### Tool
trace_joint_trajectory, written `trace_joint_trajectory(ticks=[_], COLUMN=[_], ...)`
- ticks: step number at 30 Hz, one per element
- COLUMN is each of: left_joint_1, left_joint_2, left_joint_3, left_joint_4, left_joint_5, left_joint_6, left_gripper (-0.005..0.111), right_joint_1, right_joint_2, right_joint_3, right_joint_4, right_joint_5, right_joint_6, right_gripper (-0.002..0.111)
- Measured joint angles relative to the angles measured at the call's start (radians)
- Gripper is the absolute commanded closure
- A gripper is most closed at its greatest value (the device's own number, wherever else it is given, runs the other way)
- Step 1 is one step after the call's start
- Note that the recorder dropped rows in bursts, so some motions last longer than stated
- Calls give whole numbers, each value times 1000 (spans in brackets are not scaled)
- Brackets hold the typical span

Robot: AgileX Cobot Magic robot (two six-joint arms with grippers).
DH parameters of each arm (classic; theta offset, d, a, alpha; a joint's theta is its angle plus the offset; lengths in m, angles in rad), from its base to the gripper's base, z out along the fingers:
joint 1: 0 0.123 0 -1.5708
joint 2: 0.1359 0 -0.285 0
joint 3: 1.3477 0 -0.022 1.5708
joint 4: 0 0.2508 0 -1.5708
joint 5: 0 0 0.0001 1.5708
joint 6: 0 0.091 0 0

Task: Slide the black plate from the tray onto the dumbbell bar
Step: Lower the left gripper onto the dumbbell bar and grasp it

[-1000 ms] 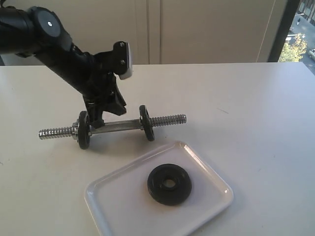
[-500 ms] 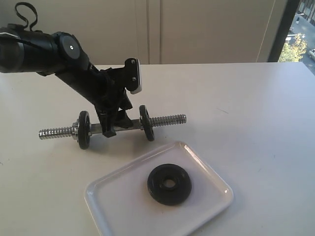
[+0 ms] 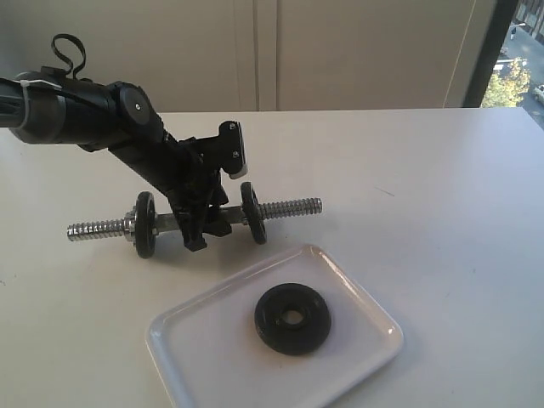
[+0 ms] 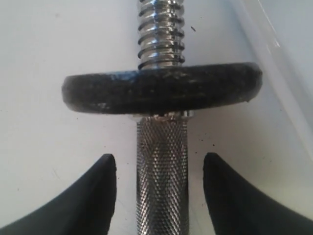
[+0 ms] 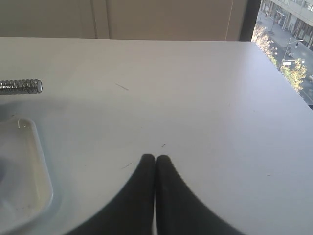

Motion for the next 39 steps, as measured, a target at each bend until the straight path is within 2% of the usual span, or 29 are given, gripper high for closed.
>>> trace_joint_trajectory(ticks=[9,15,18,20,39], left_joint_1=[0,0,0,0,0], left_joint_2=[16,16,16,16,2], left_joint_3=[0,0,-4,-4,0], left_joint_4=[-15,-17,-17,-17,-2], left_joint_5=[-2,-5,-5,-5,5], left_joint_6=[-23,-38,-38,-38,-42], left_gripper=[51,79,98,107,107], right_joint_1=[0,0,0,0,0], right_joint_2=[0,0,0,0,0], right_joint_3=[0,0,0,0,0], right_joint_4=[0,0,0,0,0], right_joint_5=[0,0,0,0,0], right_joint_6=[0,0,0,0,0], right_gripper=[108,108,108,108,108])
